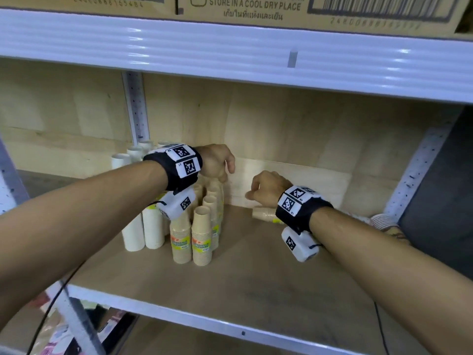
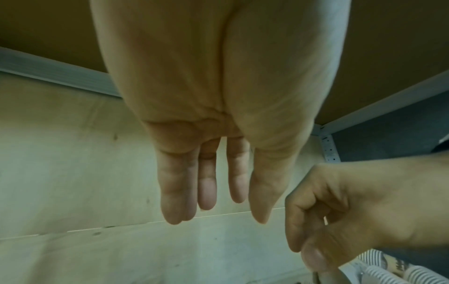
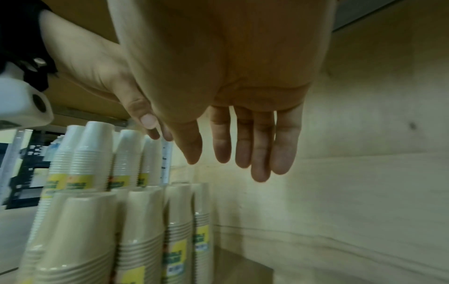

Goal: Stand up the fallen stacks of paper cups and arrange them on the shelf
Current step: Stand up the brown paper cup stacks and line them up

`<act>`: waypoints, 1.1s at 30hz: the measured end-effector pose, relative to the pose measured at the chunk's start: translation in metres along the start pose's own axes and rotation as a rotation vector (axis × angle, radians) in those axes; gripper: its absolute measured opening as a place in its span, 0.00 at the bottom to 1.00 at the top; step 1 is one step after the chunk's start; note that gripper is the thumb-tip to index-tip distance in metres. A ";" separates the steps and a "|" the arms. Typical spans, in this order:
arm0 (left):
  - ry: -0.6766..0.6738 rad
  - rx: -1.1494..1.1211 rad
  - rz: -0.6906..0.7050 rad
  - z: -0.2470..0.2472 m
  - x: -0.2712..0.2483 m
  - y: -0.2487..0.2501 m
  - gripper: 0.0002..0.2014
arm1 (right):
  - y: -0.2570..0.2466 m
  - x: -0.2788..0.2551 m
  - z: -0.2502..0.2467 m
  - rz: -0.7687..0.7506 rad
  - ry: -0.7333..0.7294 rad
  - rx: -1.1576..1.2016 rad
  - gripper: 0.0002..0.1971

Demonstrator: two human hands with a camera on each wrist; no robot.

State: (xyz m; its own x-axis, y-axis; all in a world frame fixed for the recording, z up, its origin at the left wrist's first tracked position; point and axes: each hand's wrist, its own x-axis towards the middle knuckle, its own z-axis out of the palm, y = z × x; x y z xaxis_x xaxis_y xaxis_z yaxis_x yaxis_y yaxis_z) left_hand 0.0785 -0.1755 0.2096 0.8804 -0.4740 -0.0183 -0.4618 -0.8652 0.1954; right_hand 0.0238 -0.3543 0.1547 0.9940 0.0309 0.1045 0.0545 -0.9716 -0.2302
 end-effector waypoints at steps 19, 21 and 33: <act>-0.098 -0.259 0.032 0.108 0.086 0.063 0.26 | 0.162 -0.026 0.023 0.368 0.006 0.108 0.36; -0.110 -0.298 0.024 0.120 0.097 0.062 0.28 | 0.174 -0.024 0.034 0.383 -0.013 0.141 0.38; -0.189 -0.342 -0.027 0.194 0.150 0.056 0.45 | 0.221 -0.010 0.089 0.426 -0.086 0.064 0.48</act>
State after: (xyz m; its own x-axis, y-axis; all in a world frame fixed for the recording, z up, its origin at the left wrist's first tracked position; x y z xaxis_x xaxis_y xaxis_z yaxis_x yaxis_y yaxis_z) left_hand 0.1634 -0.3262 0.0280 0.8416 -0.5009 -0.2019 -0.3477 -0.7886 0.5071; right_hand 0.0347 -0.5482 0.0170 0.9330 -0.3476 -0.0930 -0.3593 -0.8853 -0.2954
